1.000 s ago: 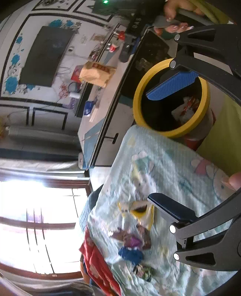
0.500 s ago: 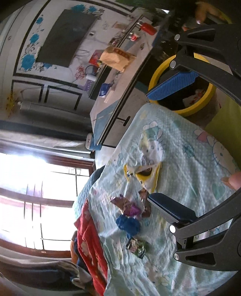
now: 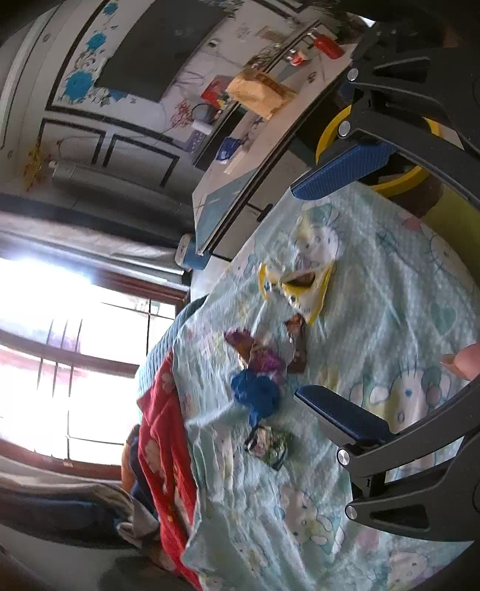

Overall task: Collect trash
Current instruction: 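Move both open grippers back over the remaining trash on the bed, then close the left gripper on the green snack packet while the right grips the brown chocolate wrapper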

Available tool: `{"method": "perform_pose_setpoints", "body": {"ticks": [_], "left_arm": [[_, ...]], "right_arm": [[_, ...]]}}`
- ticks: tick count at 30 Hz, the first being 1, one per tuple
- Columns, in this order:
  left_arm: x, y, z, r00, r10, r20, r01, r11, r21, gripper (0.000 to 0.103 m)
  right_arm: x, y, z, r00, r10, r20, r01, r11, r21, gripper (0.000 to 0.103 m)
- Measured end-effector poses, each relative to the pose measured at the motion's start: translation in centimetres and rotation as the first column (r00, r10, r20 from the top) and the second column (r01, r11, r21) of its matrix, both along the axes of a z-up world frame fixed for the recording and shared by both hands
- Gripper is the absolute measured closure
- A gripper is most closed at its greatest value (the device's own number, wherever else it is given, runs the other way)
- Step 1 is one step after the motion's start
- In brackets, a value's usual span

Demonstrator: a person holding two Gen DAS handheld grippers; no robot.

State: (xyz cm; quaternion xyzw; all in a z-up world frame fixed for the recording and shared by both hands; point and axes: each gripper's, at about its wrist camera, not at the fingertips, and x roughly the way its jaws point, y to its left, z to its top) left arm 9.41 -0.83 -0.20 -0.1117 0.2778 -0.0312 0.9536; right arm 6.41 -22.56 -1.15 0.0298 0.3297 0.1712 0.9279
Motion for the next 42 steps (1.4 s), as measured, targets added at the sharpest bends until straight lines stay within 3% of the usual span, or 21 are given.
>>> {"method": "perform_pose_setpoints", "body": {"ticks": [15,29,37,42], "left_arm": [[0.6,7.8,-0.9,0.987,0.155,-0.041,-0.158,0.985,-0.073,0.011],[1.2,14.8,-3.9,0.954,0.275,-0.116,-0.29,0.947,-0.137,0.011],[2.5,16.7,-5.9,0.957,0.251,-0.146,-0.277,0.94,-0.199,0.04],[3.6,16.9,-6.9,0.963,0.221,-0.155,-0.253,0.939,-0.234,0.048]], "right_arm": [[1.3,9.5,0.1,0.978,0.209,0.007,-0.208,0.975,-0.073,0.022],[5.4,16.6,-2.7,0.938,0.337,-0.08,-0.344,0.933,-0.109,0.022],[9.5,19.3,-4.3,0.934,0.34,-0.109,-0.355,0.919,-0.172,0.024],[11.6,21.3,-5.3,0.925,0.362,-0.113,-0.379,0.893,-0.244,0.028]]}}
